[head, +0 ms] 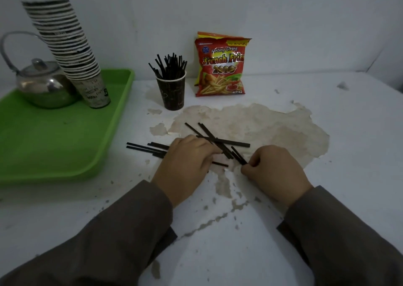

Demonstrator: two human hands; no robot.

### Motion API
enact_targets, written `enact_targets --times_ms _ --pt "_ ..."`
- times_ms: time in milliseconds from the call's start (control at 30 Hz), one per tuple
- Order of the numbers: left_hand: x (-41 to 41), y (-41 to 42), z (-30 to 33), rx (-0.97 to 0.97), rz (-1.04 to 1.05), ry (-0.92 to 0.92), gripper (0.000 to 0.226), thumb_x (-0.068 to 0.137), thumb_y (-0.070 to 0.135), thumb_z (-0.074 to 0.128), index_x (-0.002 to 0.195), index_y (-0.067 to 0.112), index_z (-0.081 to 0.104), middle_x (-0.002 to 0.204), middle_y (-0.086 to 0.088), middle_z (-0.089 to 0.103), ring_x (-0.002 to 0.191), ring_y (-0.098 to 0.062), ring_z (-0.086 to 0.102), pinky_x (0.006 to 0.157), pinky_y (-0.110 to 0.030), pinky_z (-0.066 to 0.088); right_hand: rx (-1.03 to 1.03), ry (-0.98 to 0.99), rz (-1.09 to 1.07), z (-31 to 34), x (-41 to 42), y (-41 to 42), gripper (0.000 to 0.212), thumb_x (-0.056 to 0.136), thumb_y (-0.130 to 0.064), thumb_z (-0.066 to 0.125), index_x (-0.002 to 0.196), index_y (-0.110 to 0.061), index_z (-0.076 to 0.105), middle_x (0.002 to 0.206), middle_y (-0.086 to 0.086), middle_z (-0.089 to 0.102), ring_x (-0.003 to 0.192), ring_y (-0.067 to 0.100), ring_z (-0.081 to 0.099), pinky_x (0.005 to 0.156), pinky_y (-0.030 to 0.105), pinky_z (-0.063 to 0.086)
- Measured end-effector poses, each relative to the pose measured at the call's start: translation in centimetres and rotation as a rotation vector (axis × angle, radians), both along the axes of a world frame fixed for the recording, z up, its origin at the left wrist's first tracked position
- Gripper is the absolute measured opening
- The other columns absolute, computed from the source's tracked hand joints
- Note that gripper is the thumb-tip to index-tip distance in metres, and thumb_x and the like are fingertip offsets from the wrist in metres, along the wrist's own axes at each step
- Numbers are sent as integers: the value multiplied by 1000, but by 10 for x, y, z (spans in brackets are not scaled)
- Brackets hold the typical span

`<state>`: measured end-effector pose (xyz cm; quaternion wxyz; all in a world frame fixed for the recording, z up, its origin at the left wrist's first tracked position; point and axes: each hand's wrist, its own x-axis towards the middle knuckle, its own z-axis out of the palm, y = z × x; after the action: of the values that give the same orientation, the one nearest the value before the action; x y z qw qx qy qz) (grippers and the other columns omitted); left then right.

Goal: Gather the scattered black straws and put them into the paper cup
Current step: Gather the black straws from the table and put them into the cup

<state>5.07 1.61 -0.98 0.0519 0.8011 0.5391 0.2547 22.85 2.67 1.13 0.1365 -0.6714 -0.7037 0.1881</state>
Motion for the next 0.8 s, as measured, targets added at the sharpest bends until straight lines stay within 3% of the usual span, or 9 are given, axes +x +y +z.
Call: enact_targets --times_ms 133,200,333,433,533,633,700,767,800 --pt "-14 4 -1 -70 -26 24 19 91 26 51 104 25 65 101 5 67 96 -16 54 81 -29 34 -10 32 19 -1 3 2 29 79 -27 62 71 1 68 73 21 69 59 30 63 57 37 52" --pt "-20 7 0 -103 -61 67 21 90 28 52 106 24 65 103 3 67 97 -18 54 81 -30 35 6 65 28 -1 4 3 29 80 -26 62 72 1 67 72 21 68 54 24 57 52 33 47" --pt "-19 7 -2 -110 -72 98 27 89 30 54 114 25 61 106 2 61 99 -16 46 78 -22 24 108 118 60 0 4 0 13 81 -22 60 70 -15 58 65 -4 55 54 5 47 44 14 33" --pt "-12 4 -1 -106 -87 64 22 88 26 55 108 22 64 100 -1 63 95 -17 47 80 -25 30 153 147 92 1 3 0 11 81 -20 61 72 -22 55 67 -11 51 58 2 47 45 6 39" --pt "-8 9 1 -72 -98 120 15 88 24 55 98 21 67 94 -1 64 93 -19 49 76 -28 29 138 160 120 0 3 1 6 82 -17 61 88 -20 62 74 -8 55 60 0 47 49 5 39" --pt "-5 11 -4 -8 -124 209 7 87 16 56 87 18 62 89 -2 61 88 -20 50 71 -26 23 138 131 156 -1 4 2 25 86 -15 58 111 -14 64 91 1 63 69 5 49 60 10 35" --pt "-4 9 -8 27 -117 237 15 84 6 57 83 20 55 85 2 56 83 -19 49 70 -26 24 180 117 161 0 4 2 26 87 -14 57 112 -12 64 102 7 67 74 6 46 63 5 33" --pt "-4 8 -6 71 -95 213 25 81 1 58 81 24 48 80 9 48 79 -16 48 68 -25 17 208 100 130 1 3 2 25 87 -15 57 110 -12 66 103 7 69 70 4 45 60 0 36" --pt "-5 9 -1 83 -85 194 25 83 3 57 82 26 48 79 10 47 79 -16 48 66 -24 14 220 78 116 0 3 2 24 86 -16 57 108 -13 66 101 6 69 68 4 45 56 4 38"
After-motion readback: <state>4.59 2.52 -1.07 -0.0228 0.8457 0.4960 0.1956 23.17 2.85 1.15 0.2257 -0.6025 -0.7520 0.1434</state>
